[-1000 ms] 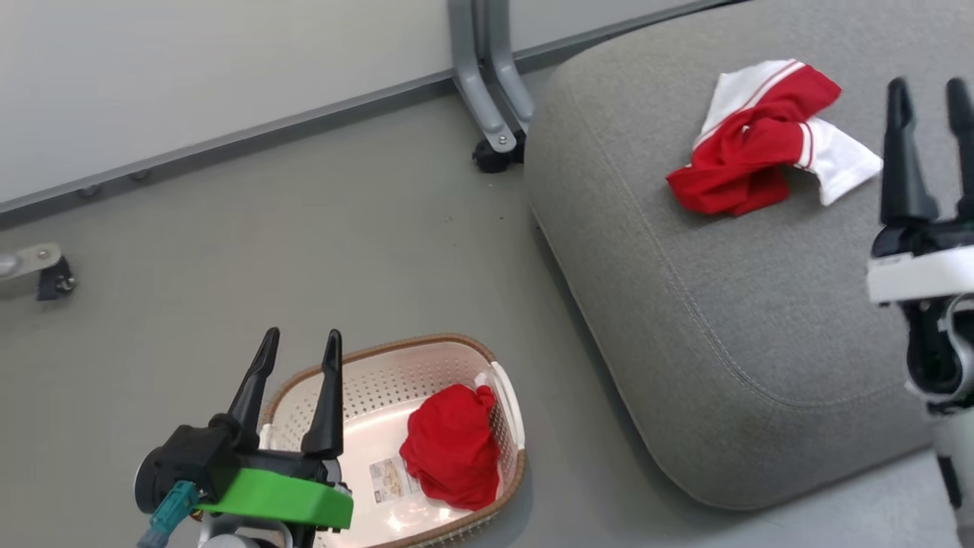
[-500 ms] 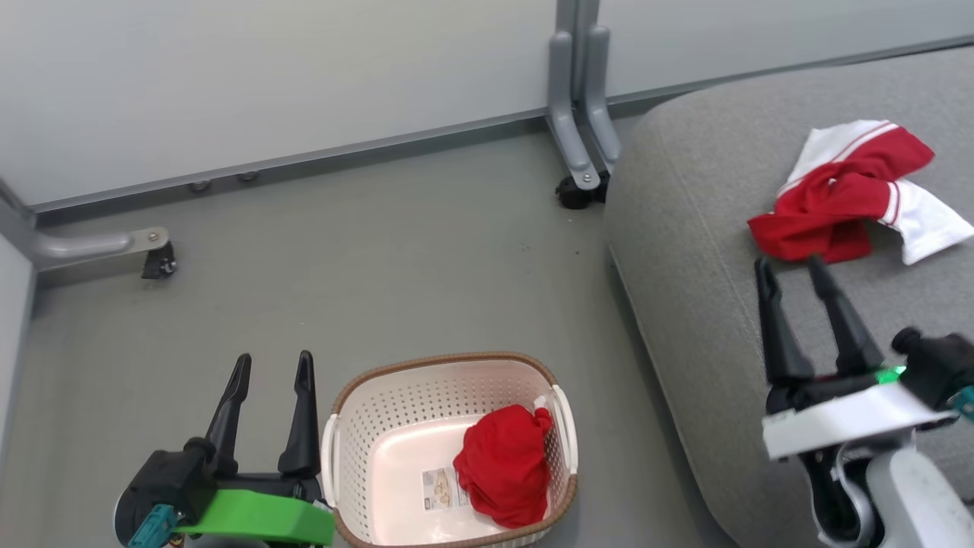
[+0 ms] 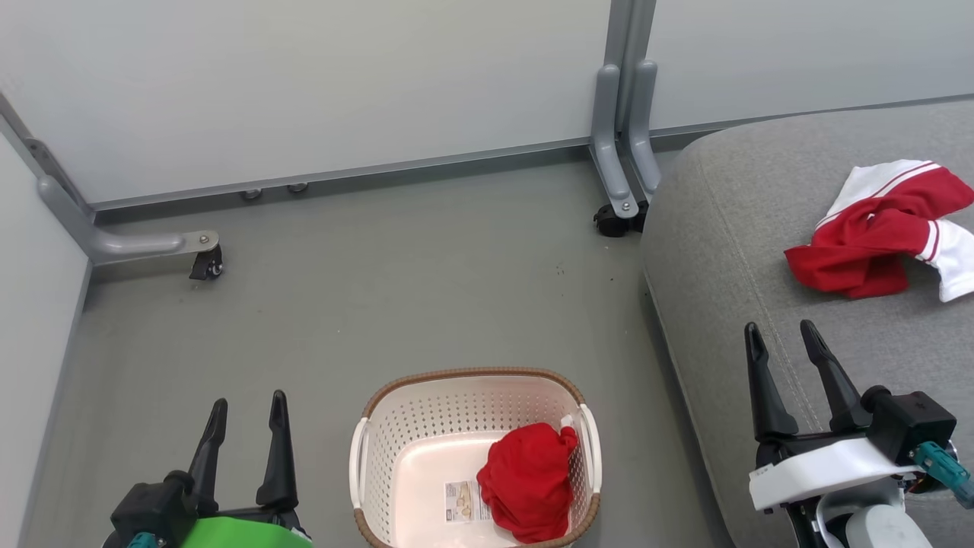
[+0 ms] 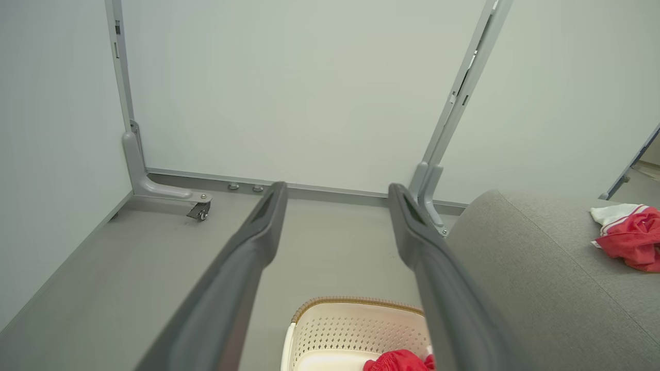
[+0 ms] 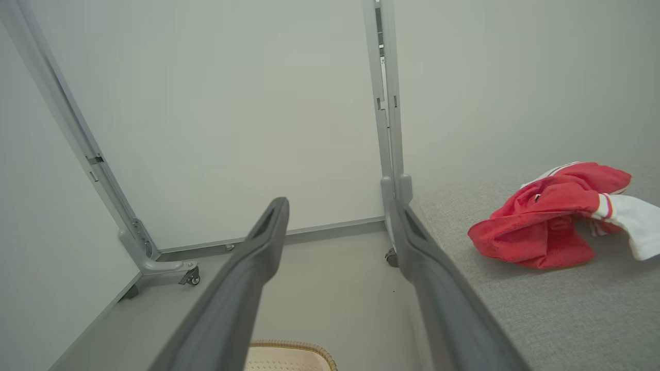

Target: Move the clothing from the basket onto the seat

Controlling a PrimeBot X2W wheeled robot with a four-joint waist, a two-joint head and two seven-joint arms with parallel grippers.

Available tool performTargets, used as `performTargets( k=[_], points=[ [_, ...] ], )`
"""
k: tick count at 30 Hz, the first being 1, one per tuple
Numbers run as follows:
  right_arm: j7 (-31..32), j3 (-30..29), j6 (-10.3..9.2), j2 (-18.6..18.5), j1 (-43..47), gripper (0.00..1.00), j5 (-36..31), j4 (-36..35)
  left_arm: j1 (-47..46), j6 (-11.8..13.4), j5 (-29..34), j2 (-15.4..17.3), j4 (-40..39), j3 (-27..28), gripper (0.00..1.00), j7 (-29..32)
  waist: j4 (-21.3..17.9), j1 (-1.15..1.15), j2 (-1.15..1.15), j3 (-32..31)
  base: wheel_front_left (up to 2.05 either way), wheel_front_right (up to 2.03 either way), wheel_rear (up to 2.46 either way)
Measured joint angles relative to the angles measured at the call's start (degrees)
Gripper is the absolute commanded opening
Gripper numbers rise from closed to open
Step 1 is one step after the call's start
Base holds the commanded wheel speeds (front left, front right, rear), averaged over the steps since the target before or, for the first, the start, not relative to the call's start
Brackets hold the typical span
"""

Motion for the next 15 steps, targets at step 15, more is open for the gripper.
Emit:
performTargets(
  k=[15],
  points=[
    [0.0,-0.1,0.00,0.6,0.5,1.00,-0.4,0.8,0.3,0.0,0.0,0.0,1.2,0.0,1.00,0.0,-0.1,0.00,0.00,0.0,0.00,0.00,0.00]
  ],
)
